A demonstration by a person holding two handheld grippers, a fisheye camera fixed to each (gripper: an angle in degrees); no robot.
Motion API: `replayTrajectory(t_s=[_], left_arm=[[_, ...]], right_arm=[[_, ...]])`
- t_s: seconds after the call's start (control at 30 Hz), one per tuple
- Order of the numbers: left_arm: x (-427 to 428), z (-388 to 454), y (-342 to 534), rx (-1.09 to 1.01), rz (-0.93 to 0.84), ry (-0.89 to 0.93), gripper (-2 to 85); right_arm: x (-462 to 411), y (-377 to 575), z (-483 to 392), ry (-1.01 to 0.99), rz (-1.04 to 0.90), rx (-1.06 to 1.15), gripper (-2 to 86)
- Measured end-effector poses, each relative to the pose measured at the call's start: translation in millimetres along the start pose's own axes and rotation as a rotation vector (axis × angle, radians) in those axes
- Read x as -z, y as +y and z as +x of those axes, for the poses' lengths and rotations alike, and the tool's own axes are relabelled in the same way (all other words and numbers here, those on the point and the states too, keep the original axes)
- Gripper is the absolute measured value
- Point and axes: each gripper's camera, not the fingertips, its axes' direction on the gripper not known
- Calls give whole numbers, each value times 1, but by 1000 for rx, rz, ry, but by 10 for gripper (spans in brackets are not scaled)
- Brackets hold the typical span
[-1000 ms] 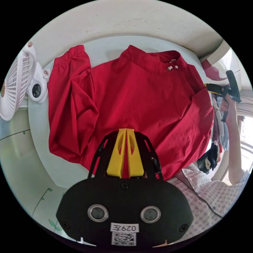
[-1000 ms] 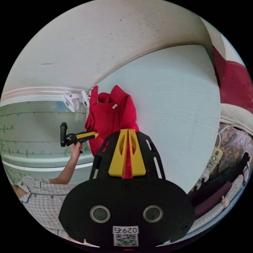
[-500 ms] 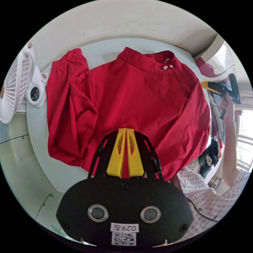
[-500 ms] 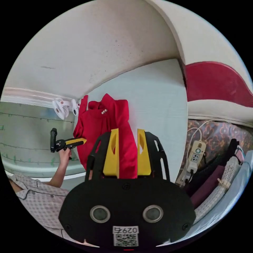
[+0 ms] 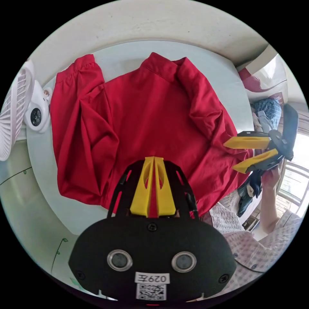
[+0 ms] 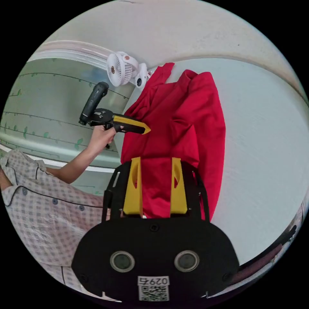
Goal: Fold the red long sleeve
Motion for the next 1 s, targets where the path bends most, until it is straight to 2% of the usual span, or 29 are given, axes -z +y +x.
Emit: replayTrajectory(t_s=[0.1,0.2,0.33,0.47,0.67,0.83,0.9,1.0], left_arm=[[3,2,-3,-25,-13,-12,-10],[5,5,-5,-40,-20,-33,-10],[9,1,-4,-39,-7,-17,-10],[12,-4,-5,-36,-7,6,-10],[16,-5,-11,-54,-30,-8,-10],[21,-9,-11,-60,-23,-9,-10],[22,-12,-11,-53,-25,-2,-10],[24,-16,-13,-52,-32,5,-10]], right_arm=[[36,10,-3,159,140,-31,81],[50,0,10,243,158,-79,109],[19,-41,20,172,61,32,104],[-23,-65,26,206,-102,49,105],[24,-51,22,287,109,51,95],[-16,-88,47,176,-133,108,99],[-22,-93,48,153,-135,120,89],[-18,-89,40,139,-106,153,25]])
